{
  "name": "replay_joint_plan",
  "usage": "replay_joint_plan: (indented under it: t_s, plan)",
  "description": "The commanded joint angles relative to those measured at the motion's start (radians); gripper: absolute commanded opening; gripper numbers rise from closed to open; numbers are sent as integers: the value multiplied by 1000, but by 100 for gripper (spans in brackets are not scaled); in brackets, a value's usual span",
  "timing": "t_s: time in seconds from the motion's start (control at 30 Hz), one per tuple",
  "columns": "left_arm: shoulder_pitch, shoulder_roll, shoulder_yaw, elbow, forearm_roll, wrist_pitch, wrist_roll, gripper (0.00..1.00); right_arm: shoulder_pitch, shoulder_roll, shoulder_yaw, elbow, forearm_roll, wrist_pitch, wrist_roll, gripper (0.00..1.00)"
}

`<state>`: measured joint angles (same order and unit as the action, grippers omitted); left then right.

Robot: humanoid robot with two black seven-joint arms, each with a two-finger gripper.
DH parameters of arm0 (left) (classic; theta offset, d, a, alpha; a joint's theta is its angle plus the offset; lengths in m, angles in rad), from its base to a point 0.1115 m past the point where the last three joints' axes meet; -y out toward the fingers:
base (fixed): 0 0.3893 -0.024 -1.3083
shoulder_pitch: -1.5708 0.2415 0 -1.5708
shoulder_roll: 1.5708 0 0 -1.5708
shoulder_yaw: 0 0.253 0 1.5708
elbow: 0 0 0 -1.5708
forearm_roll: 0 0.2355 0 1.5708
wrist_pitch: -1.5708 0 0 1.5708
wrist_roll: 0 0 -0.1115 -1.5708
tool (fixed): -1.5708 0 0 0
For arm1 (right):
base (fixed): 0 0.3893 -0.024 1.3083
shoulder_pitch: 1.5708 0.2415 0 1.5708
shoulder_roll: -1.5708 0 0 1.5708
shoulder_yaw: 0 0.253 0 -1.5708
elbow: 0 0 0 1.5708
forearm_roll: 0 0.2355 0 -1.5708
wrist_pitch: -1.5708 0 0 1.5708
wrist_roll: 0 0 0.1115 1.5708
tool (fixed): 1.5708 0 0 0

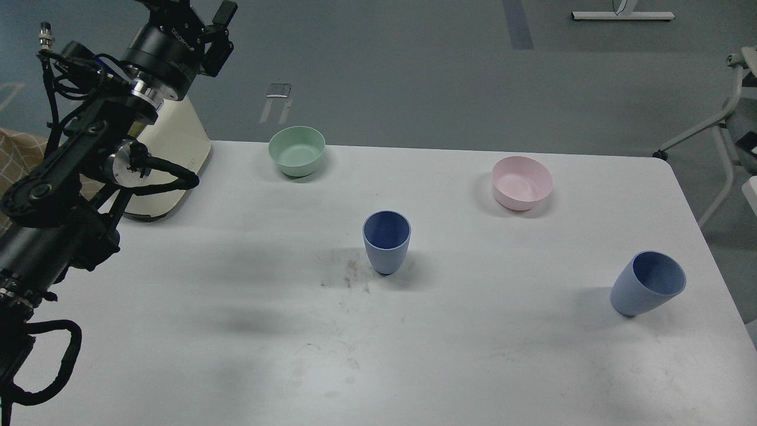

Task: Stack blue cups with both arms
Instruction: 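Grasp the other blue cup with the right gripper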

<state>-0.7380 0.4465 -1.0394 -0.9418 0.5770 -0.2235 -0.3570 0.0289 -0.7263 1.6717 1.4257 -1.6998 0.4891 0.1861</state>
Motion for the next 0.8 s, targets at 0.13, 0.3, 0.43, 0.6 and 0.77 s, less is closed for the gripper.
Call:
replay_joint_plan:
  t_s: [0.13,0.3,0.43,0.6,0.77]
  plan:
    - [12,-5,1,12,-95,-8,1,98,-21,-2,-115,1,-196,0,13,100]
    - [14,-26,1,6,-95,-5,1,98,-38,-2,-193,-13,-233,0,13,94]
    - [12,-32,2,3,-95,-5,0,98,-56,-2,-233,-7,-264,0,13,86]
    - [12,-34,2,3,-95,-7,0,98,-78,-2,-234,-8,-288,0,13,71]
    - [12,-40,2,3,-95,-5,0,98,-95,-1,-236,-8,-288,0,10,49]
